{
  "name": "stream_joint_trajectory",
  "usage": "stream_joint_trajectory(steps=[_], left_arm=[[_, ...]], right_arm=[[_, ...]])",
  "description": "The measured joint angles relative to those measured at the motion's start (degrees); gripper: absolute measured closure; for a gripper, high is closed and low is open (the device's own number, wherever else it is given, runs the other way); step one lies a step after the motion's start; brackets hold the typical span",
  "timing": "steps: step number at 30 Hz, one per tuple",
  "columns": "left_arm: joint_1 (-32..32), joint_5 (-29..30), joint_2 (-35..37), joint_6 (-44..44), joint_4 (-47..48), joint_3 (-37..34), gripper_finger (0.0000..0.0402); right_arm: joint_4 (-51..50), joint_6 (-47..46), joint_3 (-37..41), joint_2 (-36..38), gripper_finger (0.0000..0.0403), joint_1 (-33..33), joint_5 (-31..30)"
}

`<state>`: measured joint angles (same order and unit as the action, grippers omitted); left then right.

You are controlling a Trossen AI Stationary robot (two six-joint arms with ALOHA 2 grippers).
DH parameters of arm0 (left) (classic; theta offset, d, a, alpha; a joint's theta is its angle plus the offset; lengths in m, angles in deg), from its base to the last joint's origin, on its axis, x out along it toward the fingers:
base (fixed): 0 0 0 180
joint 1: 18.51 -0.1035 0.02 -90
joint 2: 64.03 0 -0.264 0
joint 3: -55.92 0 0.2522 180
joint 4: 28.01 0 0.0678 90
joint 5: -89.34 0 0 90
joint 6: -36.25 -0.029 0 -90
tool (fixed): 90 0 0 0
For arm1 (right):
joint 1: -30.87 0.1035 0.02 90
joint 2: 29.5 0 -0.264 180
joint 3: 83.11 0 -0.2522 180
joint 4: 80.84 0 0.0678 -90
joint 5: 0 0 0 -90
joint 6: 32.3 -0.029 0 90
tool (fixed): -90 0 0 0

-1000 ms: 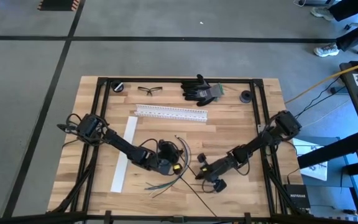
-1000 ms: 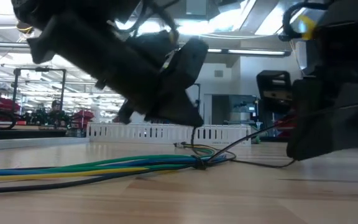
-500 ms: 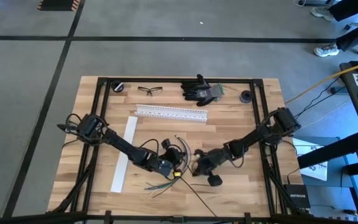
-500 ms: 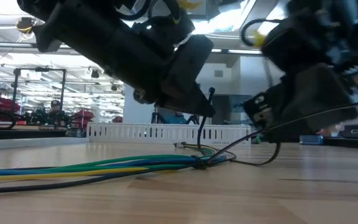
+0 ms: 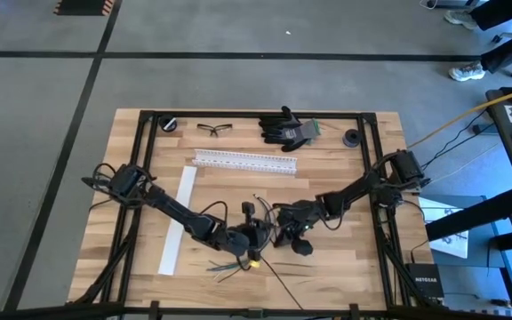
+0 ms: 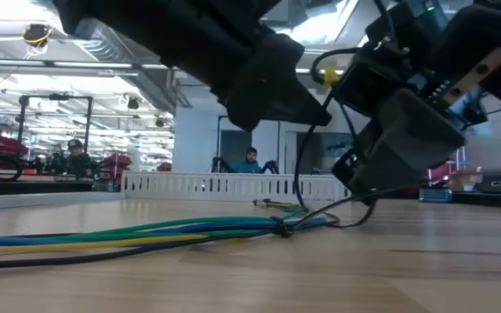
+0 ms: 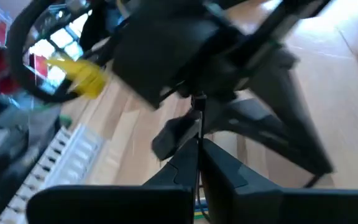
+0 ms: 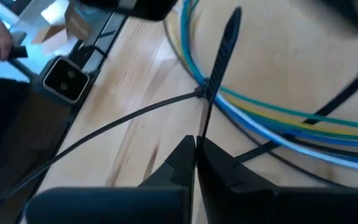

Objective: Ziptie cables
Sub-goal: Wrap the black zip tie on the cable

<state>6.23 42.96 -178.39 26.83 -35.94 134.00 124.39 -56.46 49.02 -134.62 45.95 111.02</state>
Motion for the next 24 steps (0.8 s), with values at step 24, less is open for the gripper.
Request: stream_joint_trajectory(steps=[24], left_arm=[[0.0,0.5,-0.3,-3.6,2.6,0.2,0.0401]], right_arm=[[1.7,-1.1,0.0,0.0,0.0403,-0.5,2.1]])
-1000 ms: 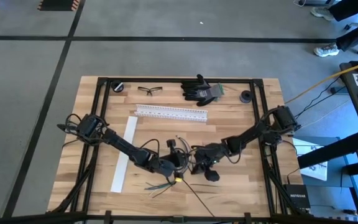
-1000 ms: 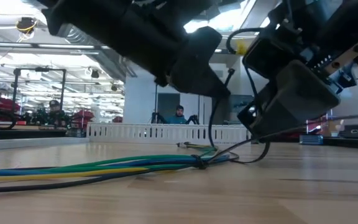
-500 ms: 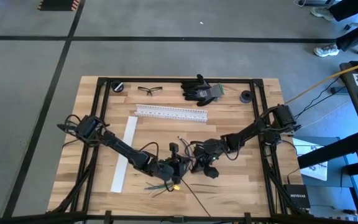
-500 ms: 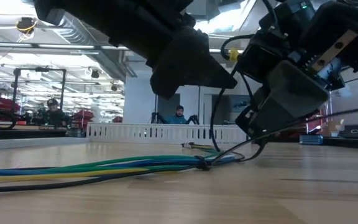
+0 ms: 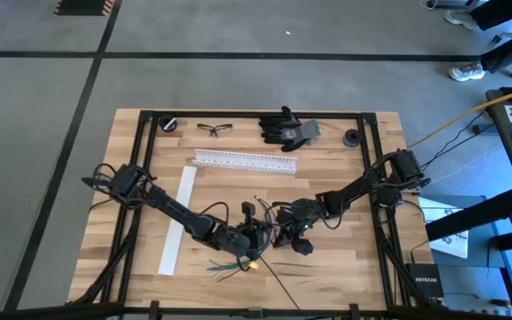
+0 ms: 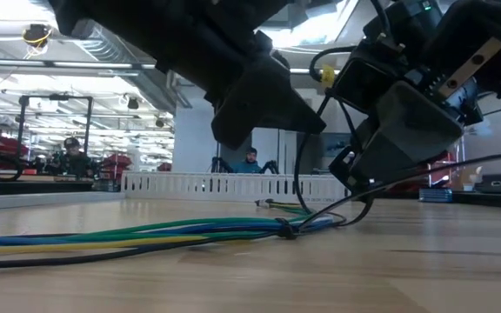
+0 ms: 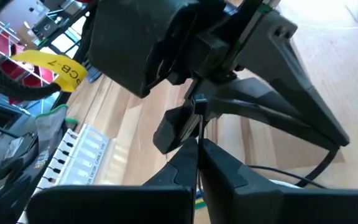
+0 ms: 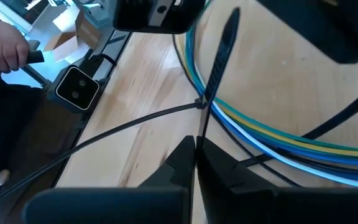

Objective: Ziptie cables
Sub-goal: Wrap the black zip tie on the cable

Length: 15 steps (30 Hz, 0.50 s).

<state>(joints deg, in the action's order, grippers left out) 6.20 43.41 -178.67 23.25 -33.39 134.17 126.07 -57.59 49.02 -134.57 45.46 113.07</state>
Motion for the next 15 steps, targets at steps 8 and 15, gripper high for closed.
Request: stream_joint_trajectory(steps=[8,15], left_arm=[[-0.2,0.0,-0.6,-0.9,-1.5,0.0,0.0401],[0.0,-0.2,-0.6,-2.0,-2.6,0.0,0.0401]], right_arm=[[0.0,0.0,0.0,0.0,0.0403,0.0,-0.1],[0.0,0.0,0.0,0.0,0.0403,0.0,-0.5]])
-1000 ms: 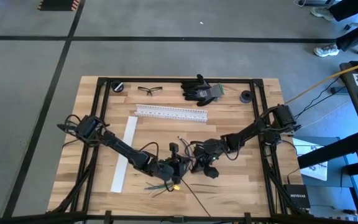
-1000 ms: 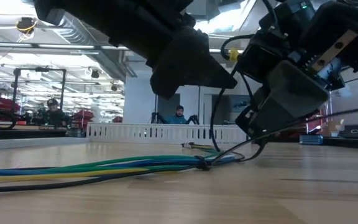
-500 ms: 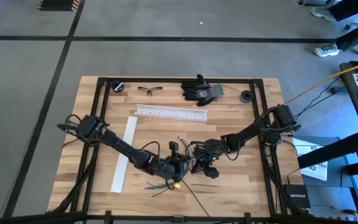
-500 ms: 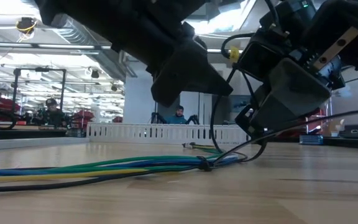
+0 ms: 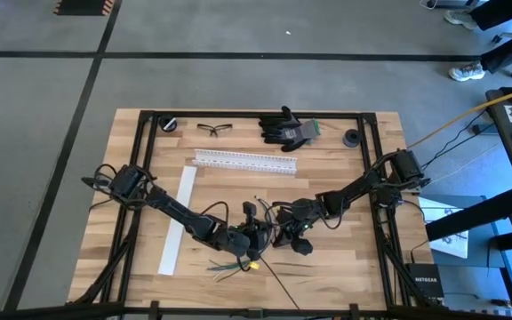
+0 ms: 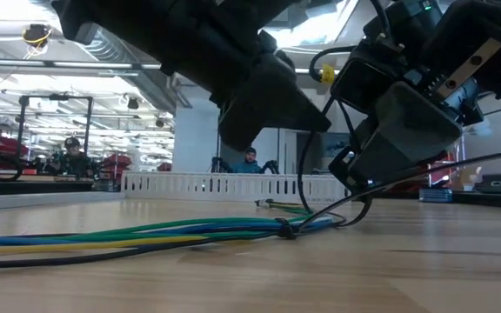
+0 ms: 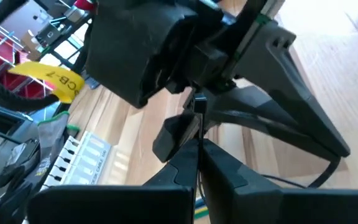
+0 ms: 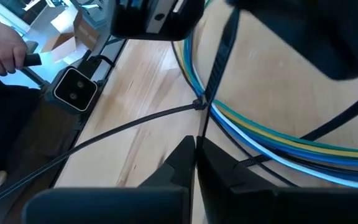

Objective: Ziptie cables
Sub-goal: Wrap the black zip tie on the cable

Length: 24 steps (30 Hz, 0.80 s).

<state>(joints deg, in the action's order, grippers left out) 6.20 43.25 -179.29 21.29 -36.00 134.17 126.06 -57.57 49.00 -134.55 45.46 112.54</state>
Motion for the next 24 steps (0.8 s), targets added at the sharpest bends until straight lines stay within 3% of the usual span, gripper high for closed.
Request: stream_joint_trajectory(steps=[14,24], left_arm=[[0.0,-0.3,0.0,-2.3,0.3,0.0,0.0402],[1.0,2.2,0.0,-9.3,2.9,0.0,0.0402]], right_arm=[[2.2,-3.5,0.0,0.0,0.0403,0.0,0.6],[6.2,-12.8,0.0,0.0,0.0403,-0.1,1.1]])
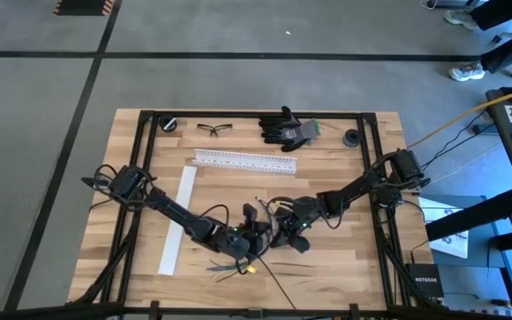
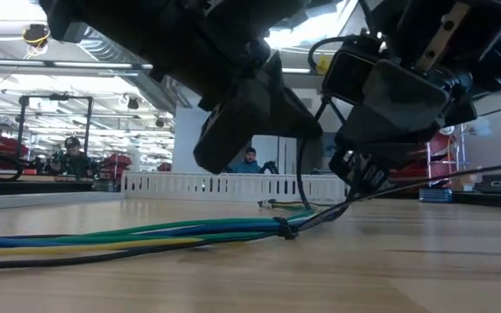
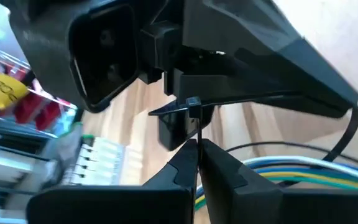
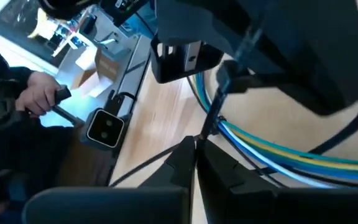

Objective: Ziptie cables
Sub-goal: Wrap the black zip tie on the cable

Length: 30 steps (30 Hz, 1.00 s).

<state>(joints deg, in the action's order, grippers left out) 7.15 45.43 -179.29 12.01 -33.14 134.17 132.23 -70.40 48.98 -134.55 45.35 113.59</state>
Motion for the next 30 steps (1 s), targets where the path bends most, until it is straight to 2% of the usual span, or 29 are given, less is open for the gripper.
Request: stream_joint_trajectory(steps=[9,16,21,30], left_arm=[[1.5,2.5,0.0,-4.9,0.0,0.0,0.0402],[1.8,3.0,0.0,-6.2,0.0,0.0,0.0402],[1.9,3.8,0.0,-7.5,0.0,0.0,0.0402],[2.1,6.5,0.0,-8.2,0.4,0.0,0.0402]], right_arm=[[1.6,-5.2,0.0,0.0,0.0403,-0.4,-0.5],[5.2,-6.6,0.0,0.0,0.0403,-3.6,1.1],[4.2,-7.1,0.0,0.0,0.0403,-5.7,2.9],[1.0,-7.7,0.0,0.0,0.0403,-5.6,5.9]])
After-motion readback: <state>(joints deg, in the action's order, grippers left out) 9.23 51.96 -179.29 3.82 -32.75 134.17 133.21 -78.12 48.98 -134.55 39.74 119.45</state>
